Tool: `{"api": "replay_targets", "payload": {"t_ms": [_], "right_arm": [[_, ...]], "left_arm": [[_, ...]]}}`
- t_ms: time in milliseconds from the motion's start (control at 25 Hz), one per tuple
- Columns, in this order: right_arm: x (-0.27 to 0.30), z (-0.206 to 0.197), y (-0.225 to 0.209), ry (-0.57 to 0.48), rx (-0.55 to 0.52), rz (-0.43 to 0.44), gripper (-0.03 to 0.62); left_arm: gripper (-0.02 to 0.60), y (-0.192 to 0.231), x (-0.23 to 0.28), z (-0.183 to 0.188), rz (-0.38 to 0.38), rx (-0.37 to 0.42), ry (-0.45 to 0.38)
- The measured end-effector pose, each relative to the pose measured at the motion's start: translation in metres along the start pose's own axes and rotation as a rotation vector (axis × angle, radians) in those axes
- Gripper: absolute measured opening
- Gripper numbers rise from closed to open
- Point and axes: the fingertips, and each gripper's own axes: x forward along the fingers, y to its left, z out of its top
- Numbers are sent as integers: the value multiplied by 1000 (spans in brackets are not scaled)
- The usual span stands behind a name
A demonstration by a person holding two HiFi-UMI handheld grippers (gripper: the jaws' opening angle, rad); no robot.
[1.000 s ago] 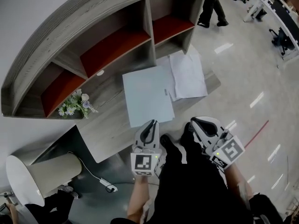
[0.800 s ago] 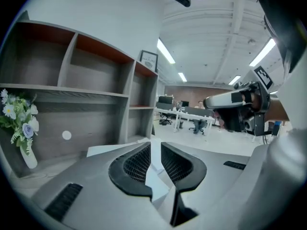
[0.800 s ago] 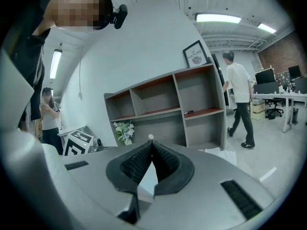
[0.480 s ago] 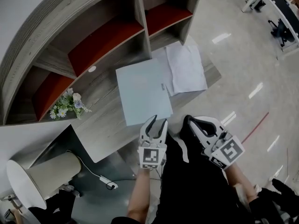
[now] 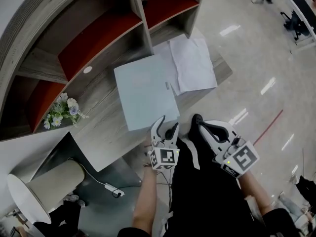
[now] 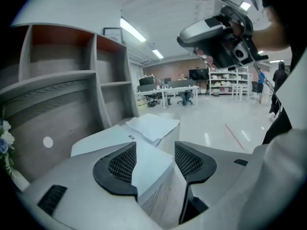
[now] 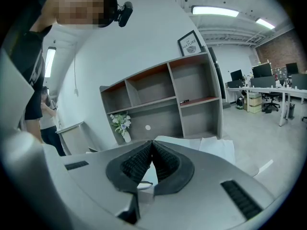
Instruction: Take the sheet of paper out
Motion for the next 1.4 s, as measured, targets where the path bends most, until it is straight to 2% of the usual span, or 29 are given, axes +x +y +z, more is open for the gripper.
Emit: {"api": "replay_targets", "payload": {"t_ms": [280, 520, 640, 920, 1240, 1400], "right_arm": [[2, -7, -6, 0, 15, -9, 13], [4, -15, -10, 3, 36, -4, 14], [5, -15, -10, -6, 45, 0, 14], [4, -24, -13, 22, 53, -13, 14], [5, -25, -8, 26, 62, -8, 14], [5, -25, -5, 24, 61, -7, 14]], "left_arm": [[247, -8, 22, -32, 15, 166, 97], [267, -13, 35, -46, 49, 330, 136], [267, -10, 39, -45, 76, 376, 160], [244, 0, 43, -52, 129, 378, 191], [185, -6, 42, -53, 109, 392, 180], [163, -6, 39, -51, 103, 371, 162]]}}
